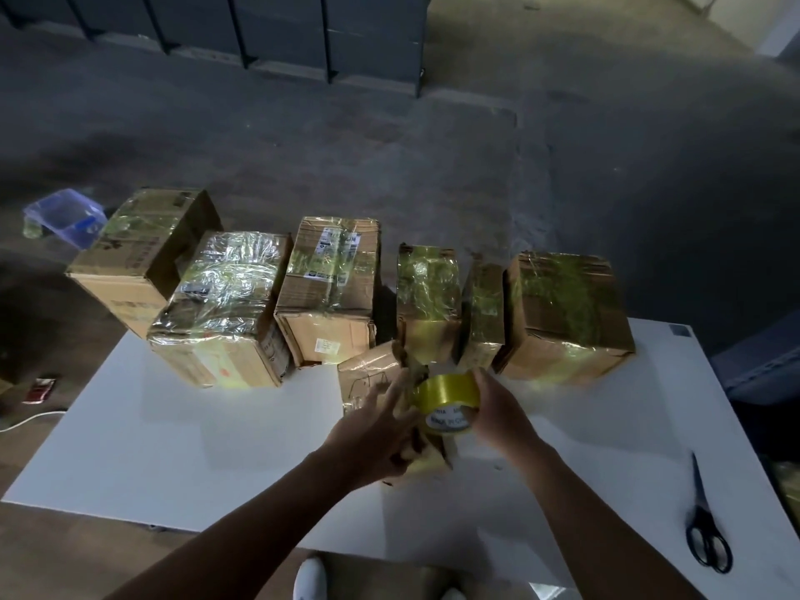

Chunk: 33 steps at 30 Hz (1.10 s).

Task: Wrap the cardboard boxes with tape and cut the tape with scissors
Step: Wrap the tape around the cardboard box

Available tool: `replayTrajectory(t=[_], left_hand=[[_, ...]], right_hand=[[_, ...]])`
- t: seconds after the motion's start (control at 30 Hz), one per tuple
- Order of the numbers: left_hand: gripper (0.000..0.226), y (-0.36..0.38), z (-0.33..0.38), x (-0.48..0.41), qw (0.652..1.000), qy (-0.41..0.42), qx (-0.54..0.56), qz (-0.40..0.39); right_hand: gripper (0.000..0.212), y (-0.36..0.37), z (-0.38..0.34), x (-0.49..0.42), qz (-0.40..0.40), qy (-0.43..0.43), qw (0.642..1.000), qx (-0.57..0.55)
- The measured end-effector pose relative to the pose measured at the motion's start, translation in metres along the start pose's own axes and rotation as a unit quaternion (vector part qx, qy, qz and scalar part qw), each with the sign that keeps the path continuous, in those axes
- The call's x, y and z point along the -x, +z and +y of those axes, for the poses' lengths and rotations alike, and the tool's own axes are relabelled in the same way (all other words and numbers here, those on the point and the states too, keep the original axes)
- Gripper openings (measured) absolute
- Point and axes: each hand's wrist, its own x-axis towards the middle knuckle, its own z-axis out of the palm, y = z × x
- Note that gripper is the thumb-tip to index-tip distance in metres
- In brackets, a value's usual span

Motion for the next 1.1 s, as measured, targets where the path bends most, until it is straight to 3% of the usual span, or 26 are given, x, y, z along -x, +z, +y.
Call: replayTrajectory(t=[0.13,0.3,0.63,0.73,0.9,1.1], left_hand=[[0.087,0.011,-0.016,0.018,0.997,0.014,0.060,0.043],[0.080,0.028,-0.040,0.037,0.997,-0.006,0.063,0.036],[0.083,0.046,-0.070,0.059,0.998,-0.049,0.008,0.039],[0.086,0.043,-0.068,0.057,0.998,-0.062,-0.010,0.029],[0.099,0.036,-0.052,0.042,0.992,-0.111,-0.044,-0.035],[0.083,0.034,-0.031,0.035,0.981,-0.128,-0.088,-0.114]], right_hand=[[0.044,-0.012,-0.020,0.001,0.032,-0.056,0.997,-0.046],[0.048,0.013,-0.036,0.009,-0.019,-0.071,0.996,-0.045],[0.048,-0.012,-0.073,-0.007,-0.011,-0.210,0.965,0.159],[0.046,-0.019,-0.072,-0.009,0.003,-0.185,0.968,0.171],[0.046,-0.005,-0.078,-0.007,-0.004,-0.144,0.985,0.091],[0.041,0.002,-0.061,0.005,0.025,-0.090,0.996,0.005]])
